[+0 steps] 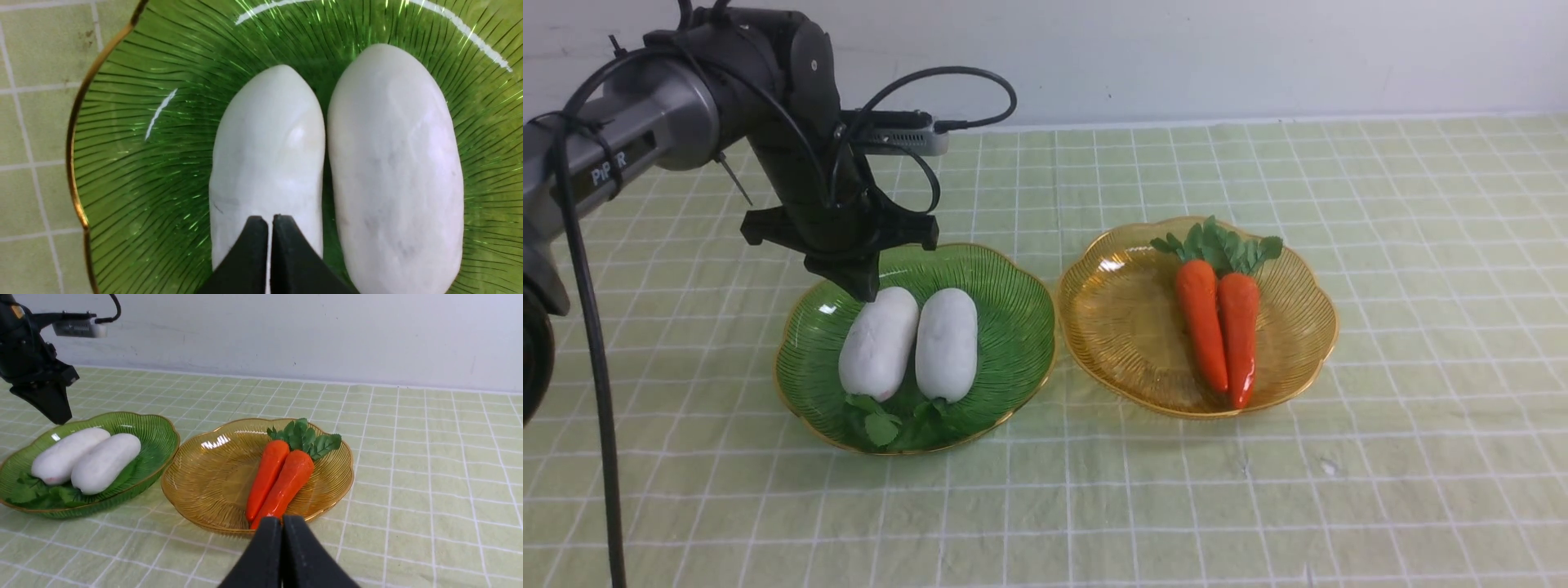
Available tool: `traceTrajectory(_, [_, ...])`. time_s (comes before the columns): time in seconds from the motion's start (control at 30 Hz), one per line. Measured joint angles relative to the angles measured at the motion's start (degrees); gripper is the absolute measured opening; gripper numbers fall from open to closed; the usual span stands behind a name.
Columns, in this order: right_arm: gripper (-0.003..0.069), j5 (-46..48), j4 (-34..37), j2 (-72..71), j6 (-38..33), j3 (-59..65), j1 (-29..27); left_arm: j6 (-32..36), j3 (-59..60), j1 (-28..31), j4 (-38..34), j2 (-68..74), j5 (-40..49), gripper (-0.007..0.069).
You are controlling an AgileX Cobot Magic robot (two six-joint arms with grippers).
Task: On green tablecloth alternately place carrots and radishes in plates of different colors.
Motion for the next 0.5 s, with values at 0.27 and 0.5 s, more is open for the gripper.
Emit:
traceTrajectory(0.27, [-0.0013, 1.14, 0.0, -0.16, 0.0, 0.0, 0.0, 1.54, -0.78, 0.0, 0.58, -2.1, 0.85, -0.0008])
traceTrajectory(0.5, [-0.0013, -1.84, 0.0, -7.62, 0.0, 5.75, 0.0, 2.16, -2.92, 0.0, 2.05, -7.1, 4.48, -0.0008])
